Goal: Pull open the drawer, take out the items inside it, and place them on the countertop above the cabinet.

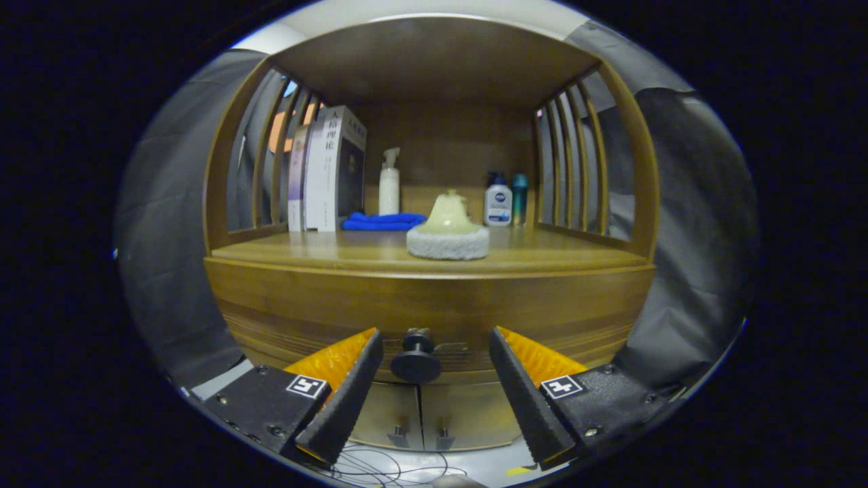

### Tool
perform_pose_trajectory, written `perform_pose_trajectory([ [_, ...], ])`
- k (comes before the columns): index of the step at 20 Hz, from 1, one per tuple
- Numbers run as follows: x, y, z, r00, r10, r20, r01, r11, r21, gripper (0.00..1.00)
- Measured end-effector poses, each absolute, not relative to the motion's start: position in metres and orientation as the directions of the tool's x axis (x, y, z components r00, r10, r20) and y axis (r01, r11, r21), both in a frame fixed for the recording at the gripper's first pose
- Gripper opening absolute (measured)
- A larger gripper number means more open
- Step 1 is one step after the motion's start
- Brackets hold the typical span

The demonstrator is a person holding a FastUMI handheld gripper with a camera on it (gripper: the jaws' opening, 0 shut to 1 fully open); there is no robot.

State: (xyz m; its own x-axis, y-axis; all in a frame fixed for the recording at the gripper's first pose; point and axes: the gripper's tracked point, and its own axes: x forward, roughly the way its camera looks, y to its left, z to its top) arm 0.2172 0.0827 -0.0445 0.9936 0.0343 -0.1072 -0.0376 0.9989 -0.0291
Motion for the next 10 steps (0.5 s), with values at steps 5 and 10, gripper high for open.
perform_pose_trajectory([
  [5, 0.121, 0.049, 0.013, 0.998, 0.065, 0.002, -0.064, 0.997, -0.044, 1.0],
  [10, 0.039, 0.004, 0.027, 0.998, 0.012, 0.064, -0.011, 1.0, -0.012, 0.99],
])
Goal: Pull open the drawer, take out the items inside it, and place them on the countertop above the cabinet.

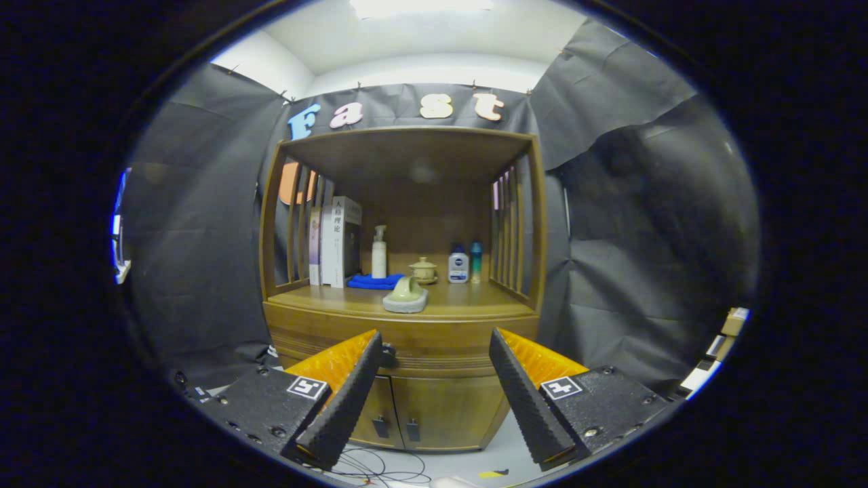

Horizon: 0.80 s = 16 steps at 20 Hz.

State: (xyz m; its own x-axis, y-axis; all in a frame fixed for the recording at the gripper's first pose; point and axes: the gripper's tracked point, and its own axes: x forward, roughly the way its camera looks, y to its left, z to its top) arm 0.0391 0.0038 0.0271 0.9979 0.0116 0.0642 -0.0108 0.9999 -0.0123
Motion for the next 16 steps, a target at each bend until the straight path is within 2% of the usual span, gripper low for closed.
perform_pose_trajectory([
  [6, 0.01, -0.031, 0.015, 0.997, -0.039, 0.063, 0.036, 0.998, 0.051, 0.99],
  [16, 0.004, -0.03, 0.012, 0.999, -0.008, 0.053, 0.006, 0.999, 0.045, 0.99],
])
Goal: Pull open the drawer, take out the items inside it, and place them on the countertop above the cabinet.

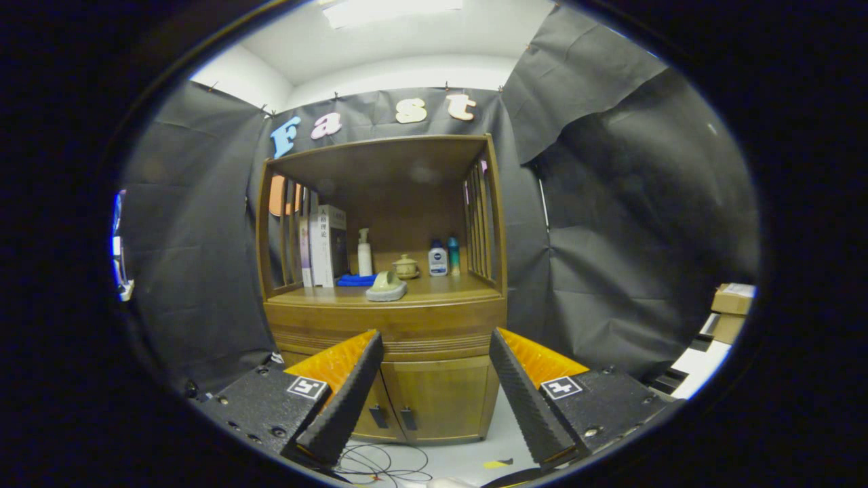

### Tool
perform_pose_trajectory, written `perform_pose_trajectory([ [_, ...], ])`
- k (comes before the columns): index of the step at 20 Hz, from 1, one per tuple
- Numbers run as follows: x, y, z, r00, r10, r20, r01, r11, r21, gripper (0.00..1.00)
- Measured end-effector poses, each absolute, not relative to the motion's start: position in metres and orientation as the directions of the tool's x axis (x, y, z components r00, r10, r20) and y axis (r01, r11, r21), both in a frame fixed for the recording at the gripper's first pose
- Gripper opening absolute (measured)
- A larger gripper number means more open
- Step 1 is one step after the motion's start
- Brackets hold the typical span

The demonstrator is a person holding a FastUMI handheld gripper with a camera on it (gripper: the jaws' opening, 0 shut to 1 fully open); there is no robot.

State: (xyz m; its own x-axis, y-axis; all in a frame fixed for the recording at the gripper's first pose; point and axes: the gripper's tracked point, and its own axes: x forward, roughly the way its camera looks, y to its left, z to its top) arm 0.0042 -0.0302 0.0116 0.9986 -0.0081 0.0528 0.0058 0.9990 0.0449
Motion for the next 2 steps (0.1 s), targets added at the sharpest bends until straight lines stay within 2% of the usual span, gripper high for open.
perform_pose_trajectory([
  [2, 0.0045, -0.0333, 0.0145, 0.998, -0.013, 0.053, 0.011, 0.999, 0.042, 0.99],
])
